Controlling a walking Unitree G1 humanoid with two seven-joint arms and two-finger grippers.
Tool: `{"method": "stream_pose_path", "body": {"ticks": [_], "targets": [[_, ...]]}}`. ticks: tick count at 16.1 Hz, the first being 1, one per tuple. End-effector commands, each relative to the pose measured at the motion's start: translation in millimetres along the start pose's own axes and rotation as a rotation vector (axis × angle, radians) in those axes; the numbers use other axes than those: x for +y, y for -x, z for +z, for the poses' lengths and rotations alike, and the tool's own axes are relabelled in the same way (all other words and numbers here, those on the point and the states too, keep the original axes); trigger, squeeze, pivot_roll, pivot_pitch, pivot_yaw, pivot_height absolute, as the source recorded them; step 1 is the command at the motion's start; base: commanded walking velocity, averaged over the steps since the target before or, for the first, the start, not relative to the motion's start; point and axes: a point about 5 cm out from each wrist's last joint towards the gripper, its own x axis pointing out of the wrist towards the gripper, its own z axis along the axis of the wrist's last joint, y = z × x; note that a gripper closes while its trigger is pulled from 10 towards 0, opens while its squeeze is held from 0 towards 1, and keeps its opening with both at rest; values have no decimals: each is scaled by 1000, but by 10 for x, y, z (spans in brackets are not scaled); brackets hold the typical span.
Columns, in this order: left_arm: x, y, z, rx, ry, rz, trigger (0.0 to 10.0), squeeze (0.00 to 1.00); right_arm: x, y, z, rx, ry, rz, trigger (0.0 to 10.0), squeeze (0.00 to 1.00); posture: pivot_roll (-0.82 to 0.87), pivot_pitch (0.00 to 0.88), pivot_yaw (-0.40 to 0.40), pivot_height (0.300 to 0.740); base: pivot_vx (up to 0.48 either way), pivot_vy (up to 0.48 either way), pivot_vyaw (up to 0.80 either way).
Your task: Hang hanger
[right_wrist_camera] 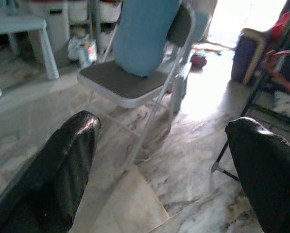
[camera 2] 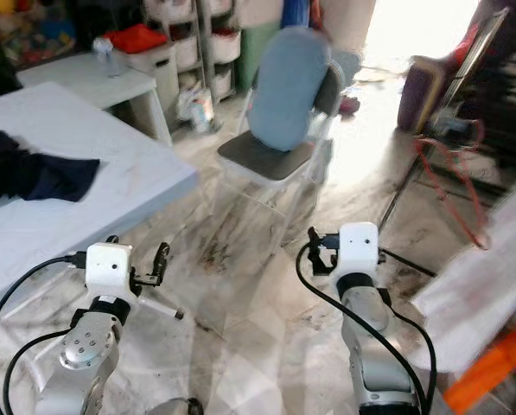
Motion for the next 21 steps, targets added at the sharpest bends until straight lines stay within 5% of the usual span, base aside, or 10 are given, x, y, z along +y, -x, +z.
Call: {"method": "stream_pose_path", "body": {"ticks": [1, 7, 17, 21], "targets": [[-4, -15, 18, 0, -5, -1, 10000, 0, -29, 1, 4, 6, -4, -6, 10000, 0, -54, 0, 9, 740, -364, 0, 0], [-23, -39, 30, -1, -6, -3, 10000, 0, -6, -41, 44, -11, 70, -29, 10000, 0, -51, 0, 10, 740, -359, 0, 0], [-50, -63, 59, -19, -9, -3, 10000, 0, 118, -64, 133, -43, 21, 83, 10000, 0, -46, 0, 8, 740, -281, 0, 0], [0, -83, 64, -15, -33, 65, 10000, 0, 177, -41, 134, -53, 43, 129, 10000, 0, -45, 0, 7, 740, 0, 0, 800]]}}
